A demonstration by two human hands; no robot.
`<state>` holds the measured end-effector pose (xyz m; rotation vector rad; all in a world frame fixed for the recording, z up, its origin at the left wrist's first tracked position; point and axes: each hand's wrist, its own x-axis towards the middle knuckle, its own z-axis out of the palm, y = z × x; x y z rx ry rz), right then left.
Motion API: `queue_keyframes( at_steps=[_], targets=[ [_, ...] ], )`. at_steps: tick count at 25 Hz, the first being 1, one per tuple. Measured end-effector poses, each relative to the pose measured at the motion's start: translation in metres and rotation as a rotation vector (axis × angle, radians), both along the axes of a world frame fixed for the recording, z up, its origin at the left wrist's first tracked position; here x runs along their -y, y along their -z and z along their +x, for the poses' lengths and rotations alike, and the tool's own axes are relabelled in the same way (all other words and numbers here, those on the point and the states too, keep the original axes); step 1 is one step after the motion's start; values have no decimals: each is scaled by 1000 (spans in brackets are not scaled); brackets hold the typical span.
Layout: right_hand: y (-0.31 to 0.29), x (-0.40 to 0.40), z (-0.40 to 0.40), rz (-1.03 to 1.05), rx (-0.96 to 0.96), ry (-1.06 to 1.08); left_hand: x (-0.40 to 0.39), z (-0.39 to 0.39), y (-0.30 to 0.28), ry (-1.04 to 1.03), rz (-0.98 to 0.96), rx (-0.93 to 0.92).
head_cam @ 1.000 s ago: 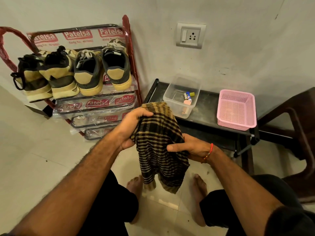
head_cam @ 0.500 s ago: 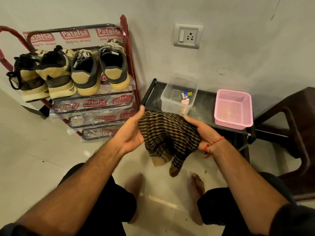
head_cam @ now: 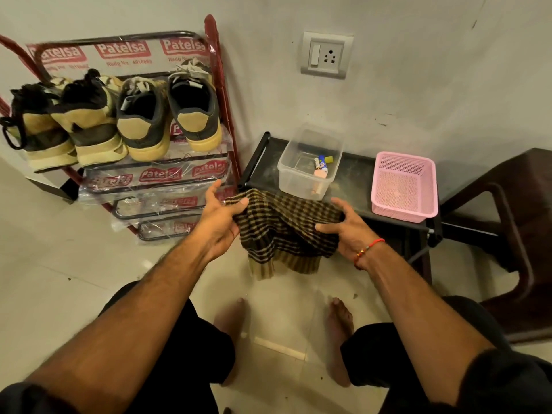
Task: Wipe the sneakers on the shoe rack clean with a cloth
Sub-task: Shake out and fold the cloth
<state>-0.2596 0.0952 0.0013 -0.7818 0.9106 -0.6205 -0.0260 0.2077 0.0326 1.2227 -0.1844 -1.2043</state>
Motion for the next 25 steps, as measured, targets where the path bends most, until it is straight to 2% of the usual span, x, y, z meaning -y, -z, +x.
queue_keyframes(
  at_steps=[1, 4, 8, 10, 13, 15, 17, 22, 25],
  targets=[
    [0, -2, 1, 0, -35, 3, -1, 1, 1, 57, 22, 107],
    [-11, 4, -1, -50, -9, 120, -7, 10, 3, 275, 131, 614],
    [-17, 7, -10, -151, -18, 58, -12, 23, 1, 321, 280, 996],
    [-12, 5, -8, -271, -62, -28, -12, 23, 2, 317, 314, 1064],
    [-8, 9, -4, -643, -413, -75, -10, 22, 4, 291, 278, 1057],
    [-6, 13, -6, -786, -617, -30, -10, 26, 3, 276, 242, 1027],
    [-4, 15, -10, -795, -687, 9, -9, 29, 4, 287, 236, 1067],
    [-3, 13, -12, -812, -741, -64, -7, 26, 5, 329, 299, 1229],
    [-1, 13, -13, -929, -835, -89, -9, 28, 9, 364, 343, 1374]
  ],
)
